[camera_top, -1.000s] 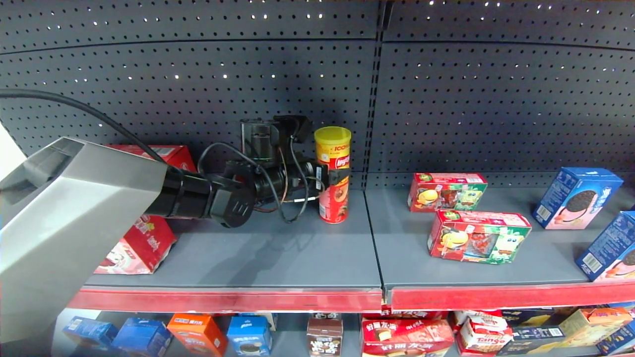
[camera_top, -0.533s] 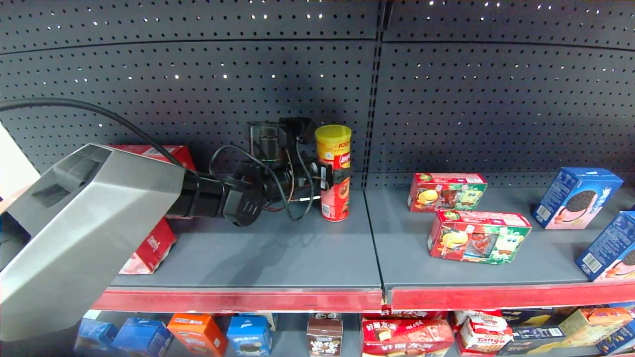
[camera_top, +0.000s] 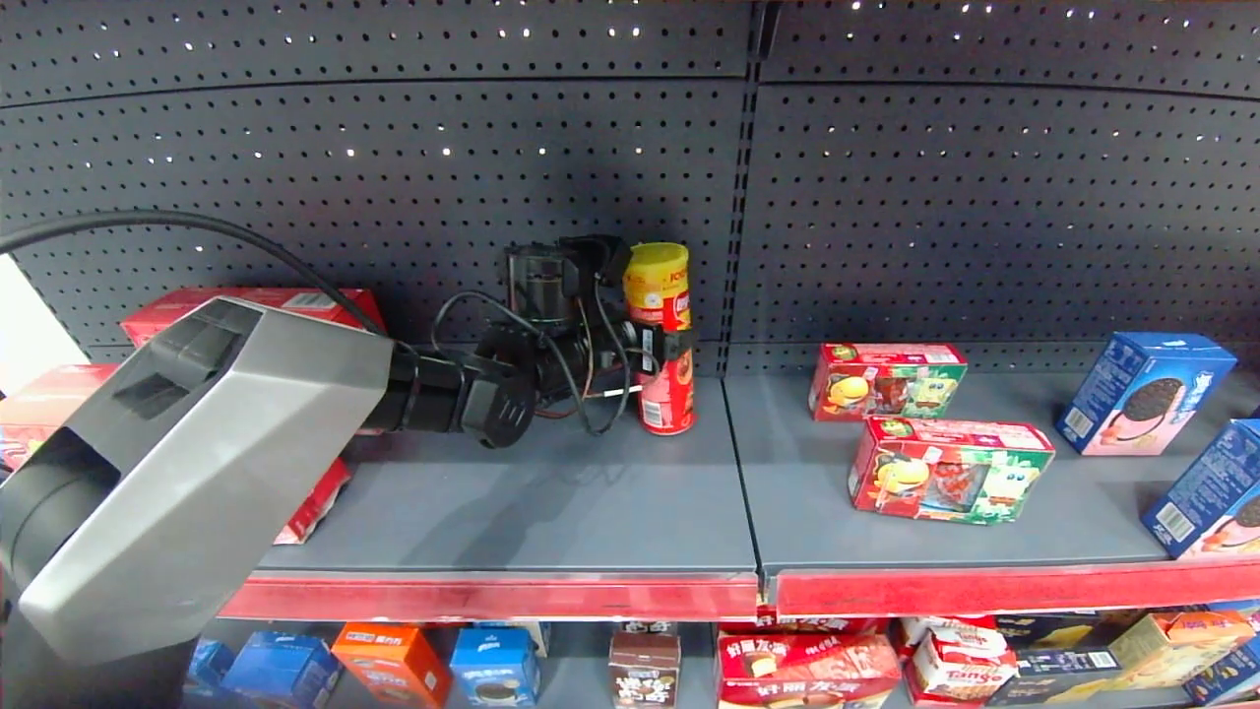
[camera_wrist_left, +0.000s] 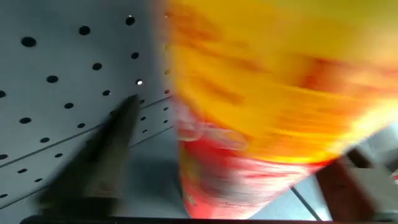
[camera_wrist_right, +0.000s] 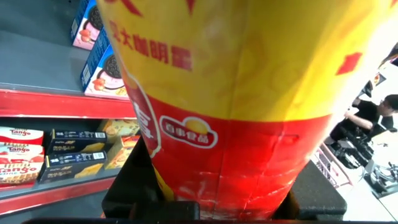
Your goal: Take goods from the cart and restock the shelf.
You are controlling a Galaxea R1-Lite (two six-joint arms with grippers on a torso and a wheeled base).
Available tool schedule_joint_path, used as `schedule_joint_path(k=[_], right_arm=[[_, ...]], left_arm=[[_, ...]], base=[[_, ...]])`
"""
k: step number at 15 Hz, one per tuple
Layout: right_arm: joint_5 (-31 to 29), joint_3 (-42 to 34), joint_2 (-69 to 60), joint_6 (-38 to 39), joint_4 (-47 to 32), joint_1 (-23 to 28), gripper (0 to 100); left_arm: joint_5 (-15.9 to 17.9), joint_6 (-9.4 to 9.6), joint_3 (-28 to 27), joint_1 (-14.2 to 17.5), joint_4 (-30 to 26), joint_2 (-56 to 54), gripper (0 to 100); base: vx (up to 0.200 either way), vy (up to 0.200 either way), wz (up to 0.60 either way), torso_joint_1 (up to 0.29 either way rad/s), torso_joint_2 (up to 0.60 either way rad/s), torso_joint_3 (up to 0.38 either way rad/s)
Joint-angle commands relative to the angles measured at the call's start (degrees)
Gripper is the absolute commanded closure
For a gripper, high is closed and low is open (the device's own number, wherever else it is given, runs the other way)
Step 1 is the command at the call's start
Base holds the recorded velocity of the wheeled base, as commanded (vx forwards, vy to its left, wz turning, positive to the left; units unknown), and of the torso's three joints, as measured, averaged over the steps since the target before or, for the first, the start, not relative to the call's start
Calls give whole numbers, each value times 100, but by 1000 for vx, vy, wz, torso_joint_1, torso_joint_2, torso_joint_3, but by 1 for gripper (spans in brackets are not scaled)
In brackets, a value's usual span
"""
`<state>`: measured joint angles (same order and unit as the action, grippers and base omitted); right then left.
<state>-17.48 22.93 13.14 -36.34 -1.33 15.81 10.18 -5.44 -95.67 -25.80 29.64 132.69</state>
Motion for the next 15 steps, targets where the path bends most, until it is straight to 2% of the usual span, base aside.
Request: schedule_joint_path(k=[1,8,11,12,14,15], right_arm=[[-1,-8,4,-5,1,1,100],[-1,1,-180,-5,-131,1,100],[-1,-17,-330,-5,-192,1,100],[-1,-61,-462,-5,-201,1,100],[-1,-87,-585,-5,-227,1,100],[8,-8,-769,4,-518,1,100]], left_arm=[[2,-1,-4,-31,7,11,100],[-34,8,84,-154,-2,-24,100],[10,60,761,-110,7,-508,100],[142,183,1279,-57,7,-912,100],[432,342,1762,48,16,-1308,100],[889,719,2474,250,139,-1844,100]], base=[[0,0,0,0,0,0],[0,0,0,0,0,0],[0,0,0,0,0,0],[0,0,0,0,0,0],[0,0,0,0,0,0],[0,0,0,0,0,0]])
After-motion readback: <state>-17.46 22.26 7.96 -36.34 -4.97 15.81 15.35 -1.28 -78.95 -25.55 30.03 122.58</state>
